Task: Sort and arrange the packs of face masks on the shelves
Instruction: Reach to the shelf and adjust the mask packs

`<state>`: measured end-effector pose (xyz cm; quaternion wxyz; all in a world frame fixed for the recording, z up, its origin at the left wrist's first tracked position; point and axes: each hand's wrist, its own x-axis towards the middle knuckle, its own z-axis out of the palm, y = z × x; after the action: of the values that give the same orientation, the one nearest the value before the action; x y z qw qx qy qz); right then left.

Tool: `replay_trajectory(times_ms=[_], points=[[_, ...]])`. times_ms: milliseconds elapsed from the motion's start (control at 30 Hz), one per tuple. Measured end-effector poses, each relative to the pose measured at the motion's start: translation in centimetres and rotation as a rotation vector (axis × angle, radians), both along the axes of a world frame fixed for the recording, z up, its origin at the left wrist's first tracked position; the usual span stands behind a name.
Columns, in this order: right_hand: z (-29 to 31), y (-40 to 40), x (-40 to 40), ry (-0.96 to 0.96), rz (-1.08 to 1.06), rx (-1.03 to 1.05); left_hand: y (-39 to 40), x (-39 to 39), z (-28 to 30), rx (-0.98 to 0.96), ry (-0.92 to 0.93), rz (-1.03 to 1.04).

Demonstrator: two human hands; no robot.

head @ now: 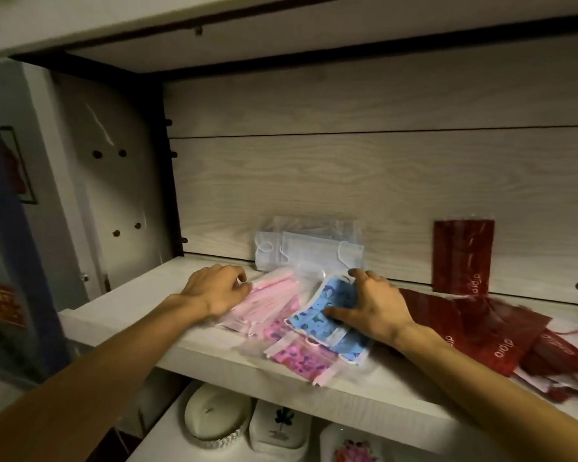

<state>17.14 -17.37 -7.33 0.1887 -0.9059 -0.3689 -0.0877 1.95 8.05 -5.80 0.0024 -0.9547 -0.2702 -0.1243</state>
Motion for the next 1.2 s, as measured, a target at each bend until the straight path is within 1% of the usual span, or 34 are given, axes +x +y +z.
replay_trajectory(times_ms=[100,167,200,267,333,400,467,533,600,667,767,933,1033,1200], points=[[0.5,0.4,0.1,0.100,0.004,0.127,0.4,0.0,0.3,-0.008,-0.098,-0.010],[0.9,0.6,0.3,0.159,0.018,0.240,0.3,-0.2,1.0,-0.010,-0.202,0.012],[1.1,0.7,0.3,0.165,0.023,0.288,0.5,-0.4,1.3,-0.033,-0.263,0.022],[1.5,0.8,0.1,0.162,0.021,0.354,0.9,-0.6,1.9,-0.145,-0.367,0.041],[1.9,1.1,-0.3,0.164,0.023,0.410,1.0,-0.9,2.6,-0.364,-0.515,0.057],[2.3,1.3,-0.8,0.180,0.032,0.496,0.9,-1.3,3.4,-0.696,-0.686,0.066],[2.7,1.4,-1.2,0.194,0.043,0.572,0.4,-2.0,3.8,-1.011,-0.771,0.076],[3.1,1.3,-1.7,0.223,0.053,0.640,0.2,-2.5,3.7,-1.218,-0.812,0.028],[3.5,0.9,-2.1,0.230,0.033,0.698,0.1,-3.1,3.4,-1.350,-0.851,-0.040],[3.7,0.5,-2.6,0.238,-0.007,0.762,-0.3,-3.7,3.3,-1.384,-0.814,-0.125],[3.8,-0.5,-3.5,0.330,-0.029,0.883,-1.6,-4.4,3.4,-1.379,-0.712,-0.241],[3.8,-3.3,-5.6,0.440,-0.102,1.031,-3.7,-5.3,3.8,-1.416,-0.667,-0.351],[4.0,-5.3,-6.9,0.451,-0.145,1.061,-4.9,-4.8,3.4,-1.359,-0.612,-0.342],[3.2,-9.5,-8.5,0.554,-0.220,1.159,-7.6,-4.2,1.7,-1.331,-0.568,-0.323]])
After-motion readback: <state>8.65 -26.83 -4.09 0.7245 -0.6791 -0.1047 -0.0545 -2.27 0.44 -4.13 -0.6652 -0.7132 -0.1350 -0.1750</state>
